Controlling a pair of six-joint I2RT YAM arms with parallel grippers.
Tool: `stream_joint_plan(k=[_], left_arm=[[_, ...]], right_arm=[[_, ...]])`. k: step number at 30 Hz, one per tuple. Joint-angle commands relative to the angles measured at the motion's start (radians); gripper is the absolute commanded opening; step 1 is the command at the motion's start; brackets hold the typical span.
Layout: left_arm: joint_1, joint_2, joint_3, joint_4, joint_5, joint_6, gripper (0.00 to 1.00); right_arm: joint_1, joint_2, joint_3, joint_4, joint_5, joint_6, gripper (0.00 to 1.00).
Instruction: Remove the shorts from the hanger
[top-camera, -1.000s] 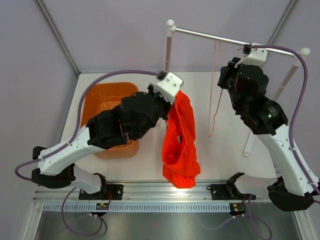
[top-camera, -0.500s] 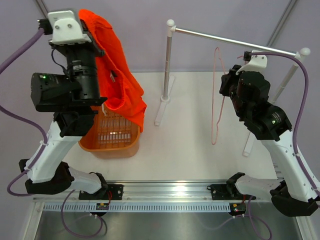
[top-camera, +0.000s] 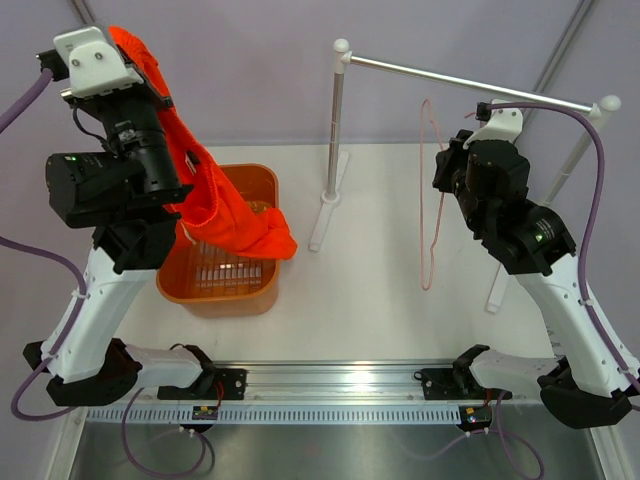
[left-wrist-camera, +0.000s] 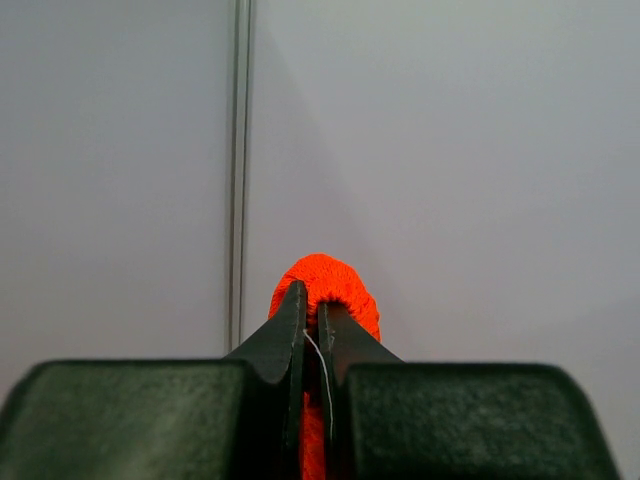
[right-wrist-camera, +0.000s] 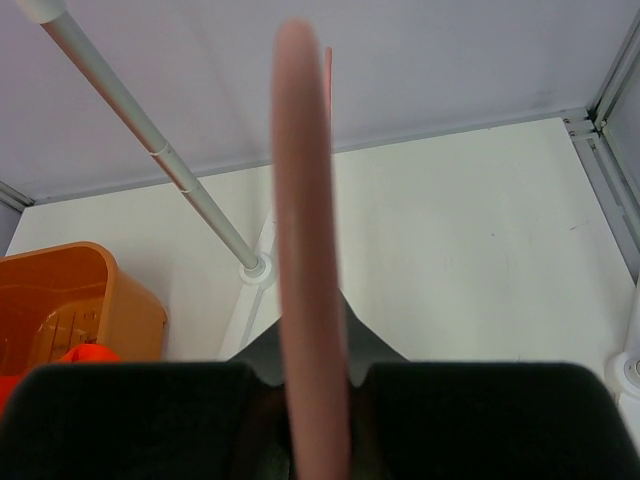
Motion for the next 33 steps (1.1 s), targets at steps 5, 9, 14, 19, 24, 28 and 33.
stream_joint_plan(k=[5,9,14,19,24,28,33], left_arm=[[0.085,-0.071,-0.231,-0.012,0.024,-0.179,0.00],[0.195,-0.108,-0.363,-0.169,0.050,-0.478,0.00],[0.356,-0.129,-0.510,-0.466,0.148,-0.901,0.00],[0.453,-0.172,-0.755,-0.557,0.289,-1.201,0.08],[0.513,-0.184,-0.958,-0.565,0.402,-1.390,0.42],[0.513,-0.204,-1.001,-0.565,0.441,-1.410,0.92],[0.513,-0.263,-0.974,-0.590,0.529,-1.372,0.99]], right_arm=[[-0.002,-0.009,-0.022,0.012,-0.020,0.010,0.00],[-0.002,-0.011,-0.031,-0.003,-0.027,0.017,0.00],[-0.002,-0.017,-0.045,-0.014,-0.036,0.023,0.00],[-0.002,-0.011,-0.049,-0.034,-0.035,0.029,0.00],[-0.002,-0.016,-0.062,-0.052,-0.064,0.024,0.00],[-0.002,-0.011,-0.066,-0.072,-0.088,-0.006,0.00],[-0.007,0.026,-0.027,-0.077,-0.125,-0.063,0.00]])
